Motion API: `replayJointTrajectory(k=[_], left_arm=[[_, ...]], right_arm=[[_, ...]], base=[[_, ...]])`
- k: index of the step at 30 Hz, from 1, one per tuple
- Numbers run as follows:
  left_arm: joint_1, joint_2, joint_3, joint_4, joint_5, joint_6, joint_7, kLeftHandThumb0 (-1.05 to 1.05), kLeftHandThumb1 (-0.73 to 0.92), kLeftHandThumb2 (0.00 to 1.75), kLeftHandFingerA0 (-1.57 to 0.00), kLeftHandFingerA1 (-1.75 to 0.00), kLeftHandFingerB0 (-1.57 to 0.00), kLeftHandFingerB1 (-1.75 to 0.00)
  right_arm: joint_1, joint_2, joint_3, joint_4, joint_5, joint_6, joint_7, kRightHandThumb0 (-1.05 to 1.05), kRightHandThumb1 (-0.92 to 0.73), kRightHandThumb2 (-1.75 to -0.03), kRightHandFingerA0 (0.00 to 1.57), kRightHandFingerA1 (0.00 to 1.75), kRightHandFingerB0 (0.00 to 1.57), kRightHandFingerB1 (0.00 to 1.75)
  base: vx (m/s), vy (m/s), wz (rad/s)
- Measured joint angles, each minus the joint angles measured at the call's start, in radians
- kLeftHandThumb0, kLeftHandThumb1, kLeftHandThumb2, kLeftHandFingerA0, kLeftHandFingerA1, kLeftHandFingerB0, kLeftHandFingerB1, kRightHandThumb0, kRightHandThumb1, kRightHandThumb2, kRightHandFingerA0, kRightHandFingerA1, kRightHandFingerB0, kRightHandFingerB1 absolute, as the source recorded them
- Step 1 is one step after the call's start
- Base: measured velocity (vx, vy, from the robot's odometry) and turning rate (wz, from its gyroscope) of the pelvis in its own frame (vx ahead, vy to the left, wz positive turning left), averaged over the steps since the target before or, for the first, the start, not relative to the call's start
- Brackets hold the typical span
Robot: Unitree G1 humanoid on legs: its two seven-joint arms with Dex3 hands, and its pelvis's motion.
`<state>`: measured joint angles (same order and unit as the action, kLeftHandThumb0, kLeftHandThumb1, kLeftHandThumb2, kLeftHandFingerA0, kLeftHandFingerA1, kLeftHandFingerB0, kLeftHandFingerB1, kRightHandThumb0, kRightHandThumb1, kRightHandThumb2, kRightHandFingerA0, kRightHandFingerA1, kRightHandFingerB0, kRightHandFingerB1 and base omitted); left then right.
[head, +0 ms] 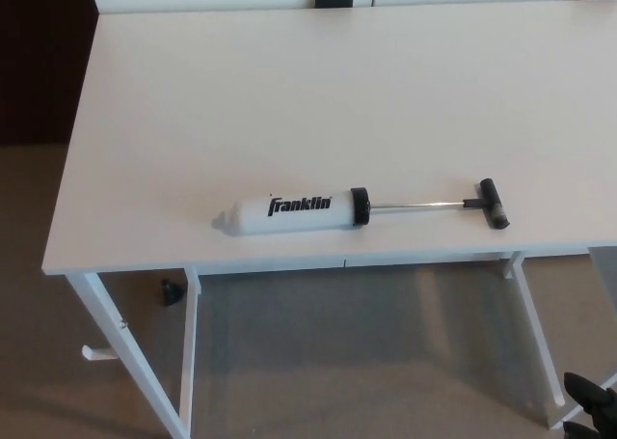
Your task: The robot walks towards a desk on which an air pump is kept in the middle. It lifts it up and holds it with its left hand and uses its right hand to compress it by pushing its handle inwards.
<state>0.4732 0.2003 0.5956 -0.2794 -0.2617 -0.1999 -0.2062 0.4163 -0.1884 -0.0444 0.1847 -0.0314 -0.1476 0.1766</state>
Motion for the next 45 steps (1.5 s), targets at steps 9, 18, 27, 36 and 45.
replayJointTrajectory(k=[9, 18, 27, 36, 45], left_arm=[[-0.282, 0.18, -0.045, -0.191, 0.04, 0.077, 0.015, -0.59, 0.4, 0.67, -0.21, -0.4, -0.13, -0.34], [-0.606, 0.241, -0.261, -0.195, 0.13, 0.164, -0.013, -0.67, 0.42, 0.72, -0.27, -0.43, -0.11, -0.35], [-0.861, 0.228, -0.515, -0.1, 0.258, 0.236, -0.049, -0.65, 0.4, 0.7, -0.16, -0.41, -0.09, -0.34], [-0.997, 0.193, -0.755, 0.04, 0.385, 0.301, -0.078, -0.66, 0.39, 0.72, -0.27, -0.5, -0.09, -0.35], [-1.073, 0.162, -0.969, 0.192, 0.502, 0.368, -0.096, -0.68, 0.41, 0.74, -0.08, -0.4, -0.05, -0.31]], right_arm=[[0.004, 0.0, 0.0, 0.0, -0.001, 0.001, 0.0, -0.65, -0.74, -1.08, 0.01, 0.45, 0.0, 0.31], [0.002, 0.001, 0.001, 0.001, -0.001, 0.002, 0.002, -0.7, -0.73, -1.04, 0.1, 0.48, 0.0, 0.31], [0.0, 0.001, 0.002, 0.001, -0.001, 0.003, 0.003, -0.7, -0.72, -1.03, 0.06, 0.46, 0.0, 0.3], [-0.004, 0.001, 0.004, 0.002, -0.001, 0.003, 0.004, -0.69, -0.71, -1.02, 0.07, 0.47, 0.0, 0.31], [-0.008, 0.001, 0.004, 0.002, -0.001, 0.003, 0.005, -0.68, -0.72, -1.03, 0.01, 0.45, 0.01, 0.31]], base=[[0.0, 0.0, 0.0], [0.0, 0.0, 0.01], [0.0, 0.0, 0.0], [0.0, 0.0, 0.0], [0.0, 0.0, 0.0]])
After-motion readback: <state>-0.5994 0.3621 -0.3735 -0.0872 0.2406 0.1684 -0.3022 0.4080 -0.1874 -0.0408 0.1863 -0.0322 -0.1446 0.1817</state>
